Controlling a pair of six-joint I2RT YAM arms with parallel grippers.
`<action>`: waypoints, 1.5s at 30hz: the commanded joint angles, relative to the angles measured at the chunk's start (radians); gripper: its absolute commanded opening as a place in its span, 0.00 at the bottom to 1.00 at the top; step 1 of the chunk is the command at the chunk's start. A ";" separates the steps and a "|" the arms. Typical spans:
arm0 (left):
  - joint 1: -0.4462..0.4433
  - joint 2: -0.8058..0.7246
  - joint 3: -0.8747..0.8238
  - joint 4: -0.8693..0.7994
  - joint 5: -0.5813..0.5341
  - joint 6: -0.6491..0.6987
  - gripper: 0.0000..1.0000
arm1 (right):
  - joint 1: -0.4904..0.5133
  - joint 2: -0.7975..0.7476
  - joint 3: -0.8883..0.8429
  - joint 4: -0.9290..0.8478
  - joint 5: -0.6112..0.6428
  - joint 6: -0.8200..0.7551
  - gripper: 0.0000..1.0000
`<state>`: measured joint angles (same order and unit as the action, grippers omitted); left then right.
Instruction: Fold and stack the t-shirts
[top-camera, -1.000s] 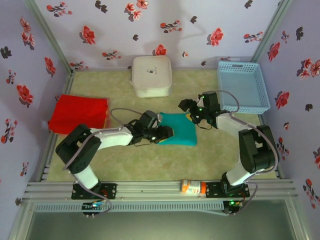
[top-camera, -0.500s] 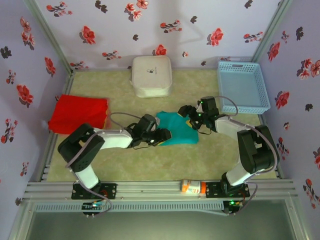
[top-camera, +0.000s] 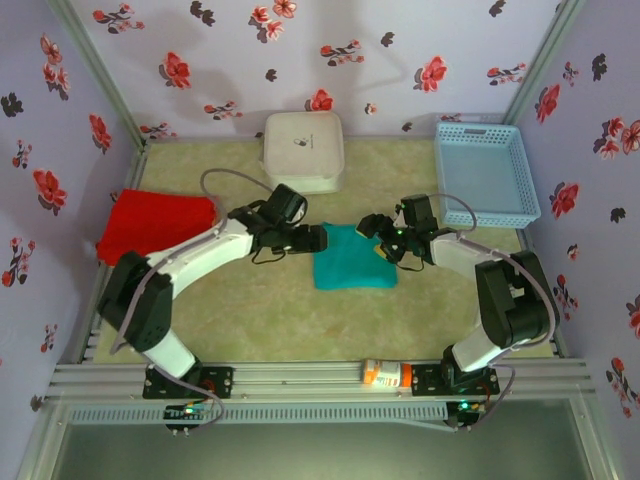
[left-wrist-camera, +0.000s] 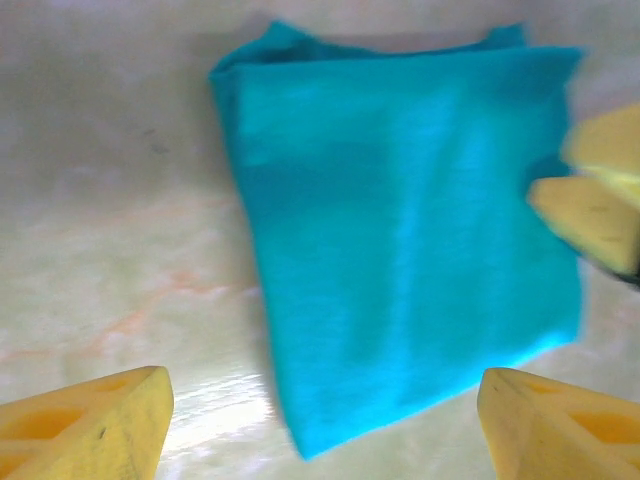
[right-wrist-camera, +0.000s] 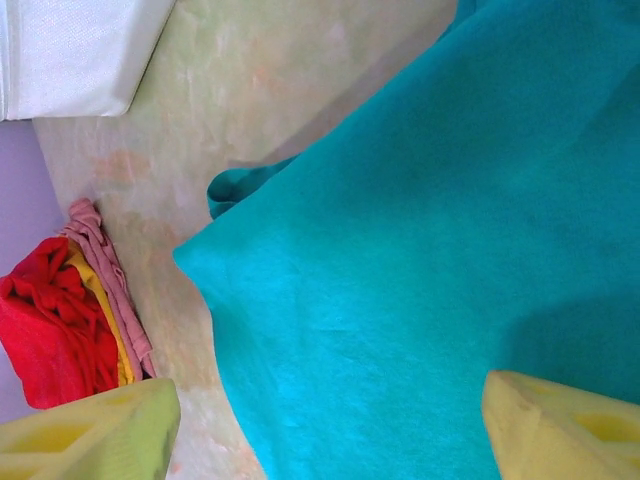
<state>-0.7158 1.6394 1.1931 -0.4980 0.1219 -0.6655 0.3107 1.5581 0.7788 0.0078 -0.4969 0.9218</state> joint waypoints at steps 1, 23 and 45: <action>0.016 0.090 0.060 -0.131 0.006 0.070 0.78 | 0.007 -0.024 0.021 -0.030 0.025 -0.030 0.79; 0.030 0.402 0.215 0.007 0.270 0.023 0.65 | 0.001 -0.008 -0.010 -0.011 0.028 -0.023 0.79; 0.059 0.436 0.148 0.111 0.308 0.005 0.42 | -0.016 -0.036 -0.017 -0.008 0.016 -0.011 0.79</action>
<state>-0.6624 2.0441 1.3582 -0.3882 0.4465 -0.6735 0.3031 1.5558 0.7654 0.0017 -0.4858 0.9161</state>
